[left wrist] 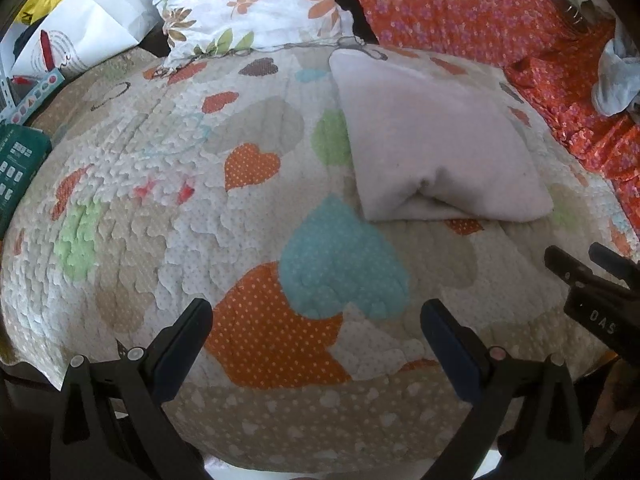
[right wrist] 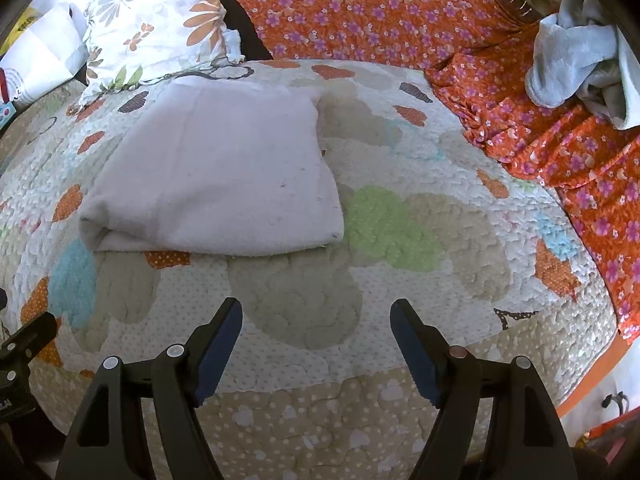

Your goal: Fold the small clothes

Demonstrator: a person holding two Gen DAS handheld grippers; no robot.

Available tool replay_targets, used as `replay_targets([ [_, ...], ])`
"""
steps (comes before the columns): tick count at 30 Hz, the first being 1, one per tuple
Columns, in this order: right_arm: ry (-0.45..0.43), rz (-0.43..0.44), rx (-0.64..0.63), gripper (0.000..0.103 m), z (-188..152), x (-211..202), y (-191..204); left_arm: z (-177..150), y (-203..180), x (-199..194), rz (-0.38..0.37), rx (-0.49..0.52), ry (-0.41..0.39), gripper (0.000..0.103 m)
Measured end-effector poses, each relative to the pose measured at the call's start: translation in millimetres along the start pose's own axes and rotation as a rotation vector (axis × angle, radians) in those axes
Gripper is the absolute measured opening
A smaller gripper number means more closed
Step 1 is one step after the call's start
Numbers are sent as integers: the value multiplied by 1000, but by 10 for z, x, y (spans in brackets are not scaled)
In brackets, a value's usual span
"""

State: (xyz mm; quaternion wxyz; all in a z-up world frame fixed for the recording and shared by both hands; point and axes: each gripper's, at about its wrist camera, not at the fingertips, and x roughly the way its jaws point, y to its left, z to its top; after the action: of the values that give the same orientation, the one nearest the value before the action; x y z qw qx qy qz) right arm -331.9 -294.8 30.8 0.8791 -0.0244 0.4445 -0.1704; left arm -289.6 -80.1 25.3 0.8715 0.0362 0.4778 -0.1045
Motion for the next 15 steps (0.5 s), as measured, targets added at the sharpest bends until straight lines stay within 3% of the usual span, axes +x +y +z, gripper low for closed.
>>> replay_targets([
  [15, 2, 8, -12, 82, -11, 13, 83, -8, 15, 7, -6, -8, 4, 103],
])
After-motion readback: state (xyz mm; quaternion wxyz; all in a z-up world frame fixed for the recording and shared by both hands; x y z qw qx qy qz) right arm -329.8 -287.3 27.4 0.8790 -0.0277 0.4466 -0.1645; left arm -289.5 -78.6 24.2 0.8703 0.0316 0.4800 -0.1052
